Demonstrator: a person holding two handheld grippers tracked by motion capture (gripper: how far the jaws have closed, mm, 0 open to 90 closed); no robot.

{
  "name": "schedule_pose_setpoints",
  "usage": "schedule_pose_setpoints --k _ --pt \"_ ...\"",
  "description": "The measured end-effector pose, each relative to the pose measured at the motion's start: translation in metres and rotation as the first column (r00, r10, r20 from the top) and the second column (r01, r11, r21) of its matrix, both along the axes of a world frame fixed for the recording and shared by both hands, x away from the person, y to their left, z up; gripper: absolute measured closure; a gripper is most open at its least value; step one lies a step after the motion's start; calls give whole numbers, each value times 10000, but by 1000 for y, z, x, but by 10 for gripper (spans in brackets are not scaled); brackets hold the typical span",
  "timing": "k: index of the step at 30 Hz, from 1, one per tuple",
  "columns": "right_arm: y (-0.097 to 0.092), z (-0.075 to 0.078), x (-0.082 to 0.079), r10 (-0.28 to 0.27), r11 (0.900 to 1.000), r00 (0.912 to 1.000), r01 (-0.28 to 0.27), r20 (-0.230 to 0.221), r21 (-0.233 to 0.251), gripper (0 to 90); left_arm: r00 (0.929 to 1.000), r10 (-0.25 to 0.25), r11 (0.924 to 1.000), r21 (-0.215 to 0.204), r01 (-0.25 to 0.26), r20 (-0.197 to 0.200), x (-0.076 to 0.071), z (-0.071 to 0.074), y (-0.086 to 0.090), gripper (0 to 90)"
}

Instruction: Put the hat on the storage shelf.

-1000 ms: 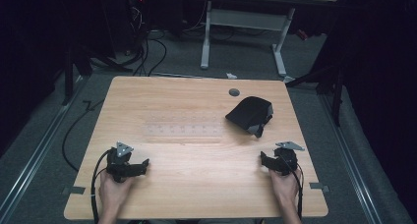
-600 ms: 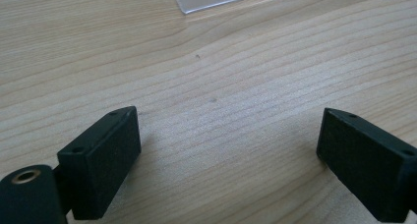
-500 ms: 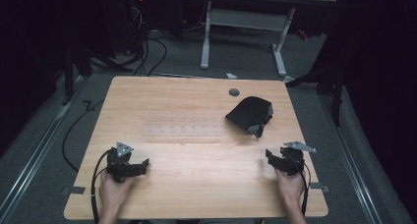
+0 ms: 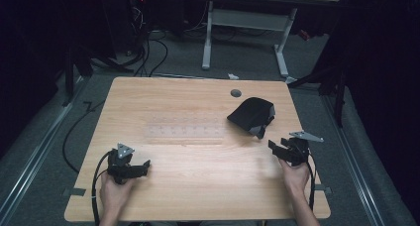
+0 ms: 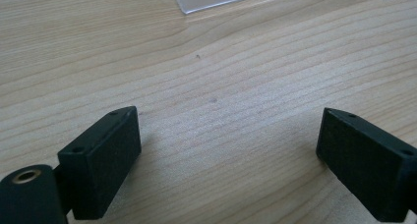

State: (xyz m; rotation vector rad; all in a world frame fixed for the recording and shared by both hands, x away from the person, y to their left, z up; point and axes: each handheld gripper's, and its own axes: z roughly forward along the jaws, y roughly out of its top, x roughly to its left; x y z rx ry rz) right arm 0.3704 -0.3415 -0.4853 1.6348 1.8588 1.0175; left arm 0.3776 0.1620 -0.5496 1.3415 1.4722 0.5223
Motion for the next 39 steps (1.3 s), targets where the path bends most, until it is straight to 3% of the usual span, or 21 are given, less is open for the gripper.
schedule_pose_setpoints --k 10,14,18,25,29,31,34,39 --pt "-9 14 35 -103 9992 9993 89 372 385 393 9999 57 10000 -24 -56 93 -1 0 -2 125" --pt "-14 16 50 -267 9994 9988 258 405 229 376 10000 27 10000 -49 -27 95 -1 0 -2 129" --pt "-11 16 64 -233 9985 9994 244 242 -481 365 9999 56 10000 -67 -55 93 -1 0 -3 132" --pt "-12 12 78 -311 9995 9991 314 286 -92 354 10000 -5 10000 -34 6 95 -1 0 -3 133" --pt "-11 13 87 -242 9986 9996 248 146 -458 375 10000 1 10000 -34 -1 94 -1 0 -3 134" --pt "-16 13 93 -444 9990 9986 447 304 -97 373 10000 11 10000 -35 -10 96 -1 0 -3 134" --pt "-19 8 103 -320 9995 9992 318 -244 -71 322 10000 15 10000 -35 -15 96 -1 0 -3 134" --pt "-20 7 111 -417 9987 9988 410 245 308 327 10000 14 10000 -32 -13 95 -1 0 -3 134"
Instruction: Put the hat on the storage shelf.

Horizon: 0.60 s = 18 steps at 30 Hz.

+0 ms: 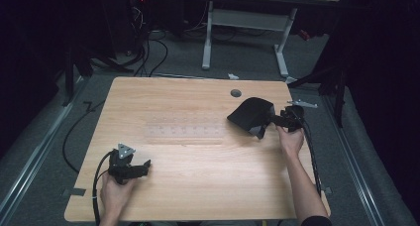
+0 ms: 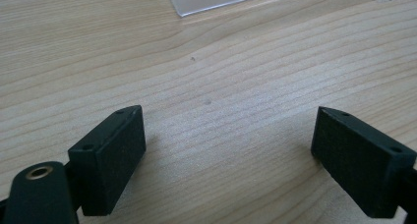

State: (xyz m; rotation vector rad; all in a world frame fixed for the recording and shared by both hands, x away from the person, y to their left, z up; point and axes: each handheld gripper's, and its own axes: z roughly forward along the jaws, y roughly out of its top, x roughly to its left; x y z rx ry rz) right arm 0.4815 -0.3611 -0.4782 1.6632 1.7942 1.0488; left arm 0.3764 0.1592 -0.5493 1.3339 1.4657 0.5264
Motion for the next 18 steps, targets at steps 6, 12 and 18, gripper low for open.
schedule_pose_setpoints --k 6,12,18 --pt "-10 -10 8 -312 9982 9995 312 -15 515 313 10000 1 10000 -2 -1 0 0 0 0 134" --pt "-7 -14 12 -120 9958 9998 106 152 909 311 10000 6 10000 0 -6 -2 0 0 0 134" --pt "-8 -20 16 -204 9917 9998 202 3 1266 312 10000 -18 10000 -17 18 0 0 0 0 136"
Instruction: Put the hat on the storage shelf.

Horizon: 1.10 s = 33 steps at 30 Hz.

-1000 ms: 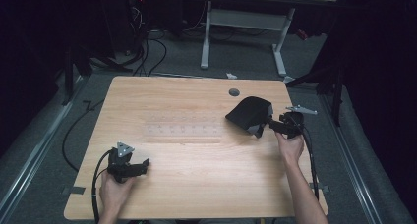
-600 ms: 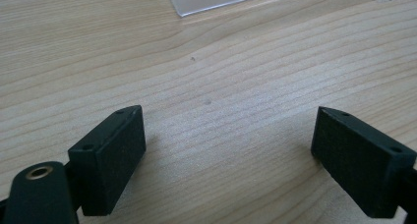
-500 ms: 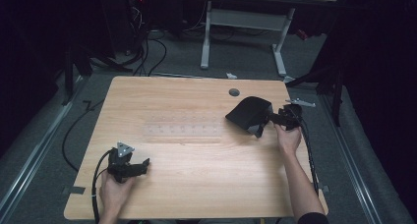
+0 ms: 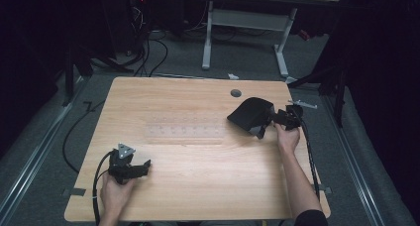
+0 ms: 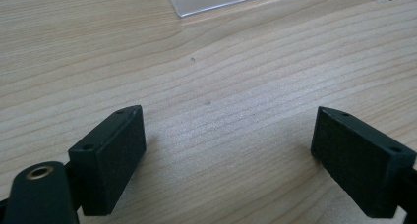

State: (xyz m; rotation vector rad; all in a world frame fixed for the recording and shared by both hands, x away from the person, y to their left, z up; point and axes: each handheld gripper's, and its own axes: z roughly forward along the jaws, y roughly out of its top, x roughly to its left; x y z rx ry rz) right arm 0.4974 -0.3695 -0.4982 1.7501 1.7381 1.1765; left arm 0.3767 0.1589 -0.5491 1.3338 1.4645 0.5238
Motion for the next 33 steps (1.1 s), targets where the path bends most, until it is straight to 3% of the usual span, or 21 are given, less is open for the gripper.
schedule_pose_setpoints --k 3,5,7,11,12,16,20,24,25,27,33 --pt "0 -3 2 84 10000 10000 -84 -16 12 309 10000 -22 10000 19 22 4 0 0 0 138" --pt "3 -3 8 439 9989 9976 -446 -538 -117 266 10000 -23 10000 18 23 7 0 0 0 139" --pt "9 0 12 612 9976 9963 -630 -612 -280 280 10000 -23 10000 18 23 7 0 0 0 139" --pt "16 1 20 645 9975 9960 -661 -622 -231 279 10000 -30 10000 19 30 2 0 0 0 140" --pt "18 -3 25 560 9982 9948 -576 -850 -162 277 10000 -23 10000 15 23 9 0 0 0 140" --pt "18 -12 28 555 9984 9930 -545 -1043 129 303 10000 -32 10000 18 32 2 0 0 0 140" --pt "20 -16 28 767 9970 9911 -753 -1093 167 385 10000 -32 10000 16 32 3 0 0 0 140" --pt "17 -17 23 1029 9943 9912 -1001 -829 380 556 10000 -33 10000 16 33 3 0 0 0 140" --pt "14 -18 21 1146 9918 9910 -1101 -698 656 597 10000 -35 10000 19 35 1 0 0 0 141" --pt "10 -18 18 1385 9877 9876 -1323 -742 832 664 10000 -33 10000 17 33 3 0 0 0 141" --pt "12 -15 8 2124 9756 9753 -2081 -611 694 814 10000 -31 10000 16 31 2 0 0 0 141"
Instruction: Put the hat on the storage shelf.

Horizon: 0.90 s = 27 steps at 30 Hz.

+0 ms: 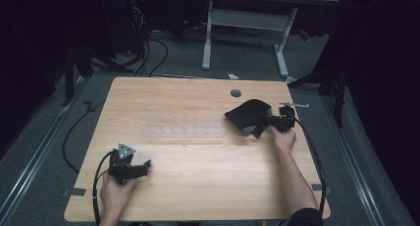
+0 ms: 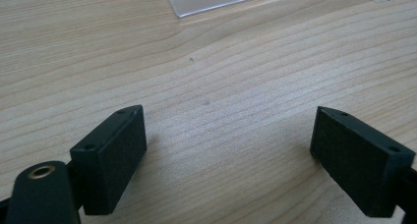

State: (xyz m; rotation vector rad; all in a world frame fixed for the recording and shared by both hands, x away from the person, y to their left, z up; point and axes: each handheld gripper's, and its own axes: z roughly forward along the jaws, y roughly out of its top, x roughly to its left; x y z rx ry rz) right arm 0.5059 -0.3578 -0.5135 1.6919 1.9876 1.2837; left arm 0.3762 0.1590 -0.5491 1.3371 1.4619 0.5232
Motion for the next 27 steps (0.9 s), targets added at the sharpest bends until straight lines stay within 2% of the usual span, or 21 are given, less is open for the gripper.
schedule_pose_setpoints --k 4,7,11,14,17,18,21,27 --pt "4 4 -2 271 9996 9995 -272 175 31 847 10000 19 10000 -7 -19 2 0 0 0 141" --pt "11 12 -6 479 9986 9982 -471 362 -237 857 10000 17 10000 -6 -17 1 0 0 0 141" --pt "13 17 -9 400 9988 9982 -387 443 -296 859 10000 19 10000 -7 -19 2 0 0 0 141" --pt "12 29 -16 345 9989 9976 -325 597 -344 860 10000 16 10000 -3 -16 1 0 0 0 141" --pt "12 34 -20 304 9991 9974 -283 646 -328 860 10000 18 10000 -3 -18 0 0 0 0 141" --pt "11 41 -26 286 9984 9974 -252 663 -513 861 10000 18 10000 -6 -18 -1 0 0 0 141" --pt "8 48 -34 242 9975 9974 -196 680 -677 861 10000 28 10000 -24 -28 7 0 0 0 142" --pt "7 60 -46 233 9962 9964 -164 810 -851 862 10000 26 10000 -19 -26 6 0 0 0 142"
